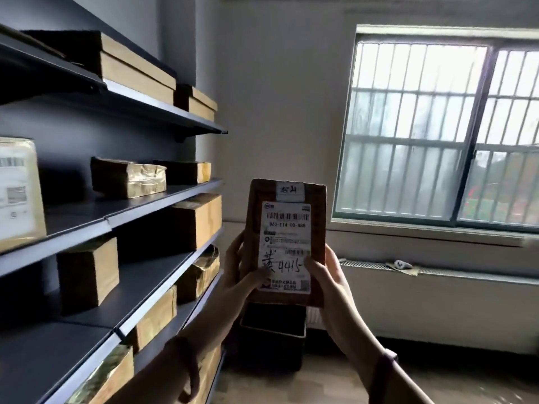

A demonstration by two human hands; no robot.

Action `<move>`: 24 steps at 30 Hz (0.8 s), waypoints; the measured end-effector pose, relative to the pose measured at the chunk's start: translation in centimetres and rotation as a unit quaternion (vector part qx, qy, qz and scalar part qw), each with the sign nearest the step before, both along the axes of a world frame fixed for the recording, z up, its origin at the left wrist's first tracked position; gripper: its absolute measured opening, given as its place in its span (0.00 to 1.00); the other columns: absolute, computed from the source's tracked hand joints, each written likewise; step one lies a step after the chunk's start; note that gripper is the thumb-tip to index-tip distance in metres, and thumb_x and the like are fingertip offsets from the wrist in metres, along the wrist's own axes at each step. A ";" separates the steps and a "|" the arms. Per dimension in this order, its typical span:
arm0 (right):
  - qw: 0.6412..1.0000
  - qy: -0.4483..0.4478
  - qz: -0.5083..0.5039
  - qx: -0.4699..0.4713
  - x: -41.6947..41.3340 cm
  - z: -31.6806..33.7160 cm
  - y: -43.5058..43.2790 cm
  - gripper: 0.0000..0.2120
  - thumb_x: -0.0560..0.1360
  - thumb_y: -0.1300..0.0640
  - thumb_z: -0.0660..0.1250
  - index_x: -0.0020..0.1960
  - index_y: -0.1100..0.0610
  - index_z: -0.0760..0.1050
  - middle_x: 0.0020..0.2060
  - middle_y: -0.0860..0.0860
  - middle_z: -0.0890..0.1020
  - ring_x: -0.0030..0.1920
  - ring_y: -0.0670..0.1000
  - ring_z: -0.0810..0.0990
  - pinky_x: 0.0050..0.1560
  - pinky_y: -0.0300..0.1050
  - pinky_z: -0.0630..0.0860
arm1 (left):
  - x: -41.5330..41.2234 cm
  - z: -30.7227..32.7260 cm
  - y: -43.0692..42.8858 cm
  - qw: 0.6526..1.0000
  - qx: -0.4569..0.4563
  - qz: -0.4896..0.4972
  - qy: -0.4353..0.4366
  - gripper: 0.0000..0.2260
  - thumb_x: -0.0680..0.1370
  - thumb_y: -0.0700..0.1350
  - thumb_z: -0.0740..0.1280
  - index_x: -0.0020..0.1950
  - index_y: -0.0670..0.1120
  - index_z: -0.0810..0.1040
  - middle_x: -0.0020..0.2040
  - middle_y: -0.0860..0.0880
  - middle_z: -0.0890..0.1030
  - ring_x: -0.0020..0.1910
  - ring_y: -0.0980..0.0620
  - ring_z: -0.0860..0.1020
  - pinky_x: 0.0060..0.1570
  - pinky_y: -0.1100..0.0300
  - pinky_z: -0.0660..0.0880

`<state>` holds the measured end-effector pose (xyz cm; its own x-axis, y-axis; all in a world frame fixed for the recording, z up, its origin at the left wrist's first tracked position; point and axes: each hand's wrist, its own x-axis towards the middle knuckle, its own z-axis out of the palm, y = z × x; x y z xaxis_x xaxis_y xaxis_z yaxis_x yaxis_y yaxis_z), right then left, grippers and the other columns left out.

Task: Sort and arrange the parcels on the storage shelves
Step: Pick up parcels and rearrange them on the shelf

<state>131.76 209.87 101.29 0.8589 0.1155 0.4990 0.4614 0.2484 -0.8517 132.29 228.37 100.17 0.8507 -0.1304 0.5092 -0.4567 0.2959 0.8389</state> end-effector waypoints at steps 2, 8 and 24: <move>1.000 0.008 -0.006 0.005 3.8 -0.7 -0.5 0.34 0.69 0.43 0.72 0.72 0.48 0.66 0.63 0.52 0.80 0.64 0.55 0.78 0.61 0.61 0.77 | 4.3 -0.8 -0.3 1.000 0.006 -0.008 0.004 0.31 0.69 0.53 0.76 0.66 0.68 0.66 0.64 0.50 0.79 0.61 0.46 0.79 0.51 0.52 0.80; 1.000 0.016 -0.008 0.020 17.0 -2.7 -2.5 0.36 0.67 0.45 0.72 0.72 0.52 0.65 0.63 0.53 0.80 0.64 0.55 0.78 0.65 0.64 0.73 | 18.3 -3.3 -2.2 1.000 0.022 -0.015 0.000 0.29 0.73 0.50 0.73 0.69 0.65 0.64 0.66 0.52 0.76 0.63 0.50 0.77 0.53 0.57 0.79; 0.998 0.056 0.020 0.005 53.9 -4.5 -4.2 0.36 0.70 0.44 0.71 0.74 0.53 0.63 0.66 0.54 0.78 0.67 0.56 0.76 0.67 0.66 0.70 | 51.9 -3.9 -4.1 0.998 0.045 -0.008 0.045 0.30 0.75 0.50 0.69 0.73 0.58 0.59 0.68 0.48 0.74 0.66 0.48 0.75 0.55 0.59 0.77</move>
<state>185.69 205.72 96.82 0.9039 0.1459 0.4020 0.3537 0.2733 -0.8945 184.19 224.27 96.31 0.8901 -0.1864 0.4159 -0.3739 0.2233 0.9002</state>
